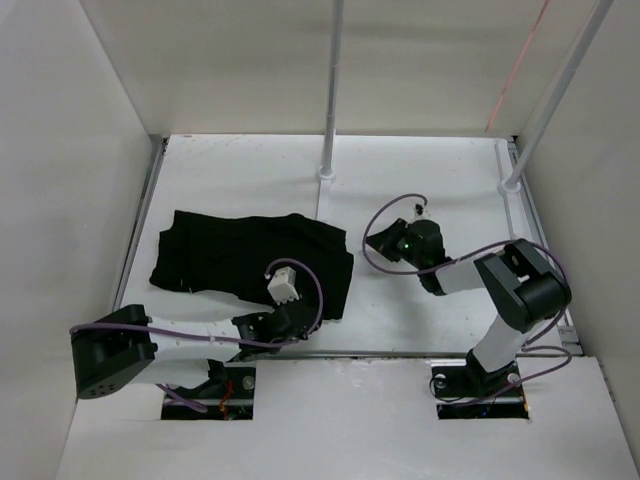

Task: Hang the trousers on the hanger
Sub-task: Fold the trousers

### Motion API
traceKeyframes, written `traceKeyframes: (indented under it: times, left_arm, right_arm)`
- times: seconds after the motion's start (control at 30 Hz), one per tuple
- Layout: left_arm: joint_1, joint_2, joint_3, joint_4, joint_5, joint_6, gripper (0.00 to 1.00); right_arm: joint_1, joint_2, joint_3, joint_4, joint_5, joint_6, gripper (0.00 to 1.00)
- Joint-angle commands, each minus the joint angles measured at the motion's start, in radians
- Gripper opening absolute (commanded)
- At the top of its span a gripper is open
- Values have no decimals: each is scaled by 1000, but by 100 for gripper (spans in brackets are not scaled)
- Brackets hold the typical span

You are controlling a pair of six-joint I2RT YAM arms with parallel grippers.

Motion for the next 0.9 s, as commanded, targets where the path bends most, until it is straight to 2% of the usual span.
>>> traceKeyframes:
  times: [0.0, 0.03, 0.07, 0.13, 0.2, 0.23, 0.3, 0.5, 0.77, 0.8, 0.87]
  left_arm:
    - [-45, -16, 26, -65, 33, -9, 22]
    - [-53, -14, 33, -61, 30, -9, 27]
    - [-57, -11, 39, -58, 27, -6, 34]
    - [-57, -14, 46, -51, 21, -5, 52]
    - [-63, -42, 46, -56, 12, -3, 60]
    - [-73, -65, 40, -61, 4, -3, 63]
    - [-89, -122, 16, -79, -31, -5, 66]
    - [-79, -217, -7, -110, -105, -6, 71]
    - [15, -80, 2, -44, 11, -8, 65]
    - [18, -74, -4, -15, 12, -8, 64]
    - [35, -56, -18, 43, 19, -6, 55]
  right_arm:
    - [11, -79, -19, -52, 67, -32, 17]
    - [11, -87, -19, -64, 71, -43, 21]
    - [11, -93, -13, -80, 68, -52, 30]
    - [14, -108, -1, -106, 47, -77, 54]
    - [28, -130, 13, -129, 12, -115, 73]
    - [36, -134, 27, -137, -14, -132, 78]
    - [51, -109, 74, -160, -70, -166, 83]
    - [57, 43, 208, -169, -96, -122, 77]
    - [71, 165, 280, -128, -179, -74, 72]
    - [71, 171, 278, -121, -185, -69, 66]
    - [71, 184, 274, -86, -189, -54, 43]
